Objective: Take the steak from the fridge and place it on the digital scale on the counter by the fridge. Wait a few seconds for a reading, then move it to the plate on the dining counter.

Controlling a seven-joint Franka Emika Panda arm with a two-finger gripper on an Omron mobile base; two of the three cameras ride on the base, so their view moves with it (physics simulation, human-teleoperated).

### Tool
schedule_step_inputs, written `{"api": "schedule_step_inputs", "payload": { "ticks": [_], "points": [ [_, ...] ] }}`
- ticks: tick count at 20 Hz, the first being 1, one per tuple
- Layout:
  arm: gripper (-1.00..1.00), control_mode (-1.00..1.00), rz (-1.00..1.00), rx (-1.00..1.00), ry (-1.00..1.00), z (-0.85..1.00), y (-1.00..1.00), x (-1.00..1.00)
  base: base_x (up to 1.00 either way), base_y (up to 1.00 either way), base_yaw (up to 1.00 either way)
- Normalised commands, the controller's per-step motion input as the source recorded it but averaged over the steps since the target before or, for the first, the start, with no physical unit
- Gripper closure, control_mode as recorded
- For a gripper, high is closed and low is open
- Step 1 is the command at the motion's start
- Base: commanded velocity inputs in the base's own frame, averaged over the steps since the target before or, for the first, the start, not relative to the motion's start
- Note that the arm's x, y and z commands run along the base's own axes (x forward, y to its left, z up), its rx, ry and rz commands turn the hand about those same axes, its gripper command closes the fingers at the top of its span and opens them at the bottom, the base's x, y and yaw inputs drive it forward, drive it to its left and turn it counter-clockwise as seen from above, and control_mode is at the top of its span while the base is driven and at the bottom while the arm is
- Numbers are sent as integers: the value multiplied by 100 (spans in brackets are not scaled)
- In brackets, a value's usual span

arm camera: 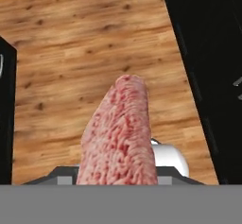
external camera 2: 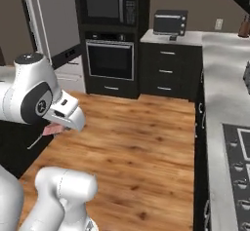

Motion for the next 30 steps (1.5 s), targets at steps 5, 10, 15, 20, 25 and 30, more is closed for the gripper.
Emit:
{"api": "schedule_step_inputs", "payload": {
  "ticks": [5,10,15,20,25,30],
  "points": [
    [100,100,0,0,0,0,0,0,100,-8,-5],
    [100,100,0,0,0,0,0,0,100,-1,-10],
    [100,100,0,0,0,0,0,0,100,0,-14],
    [100,100,0,0,0,0,0,0,100,0,-15],
    [100,100,0,0,0,0,0,0,100,0,-16],
    [100,100,0,0,0,0,0,0,100,0,-15]
  ]
}}
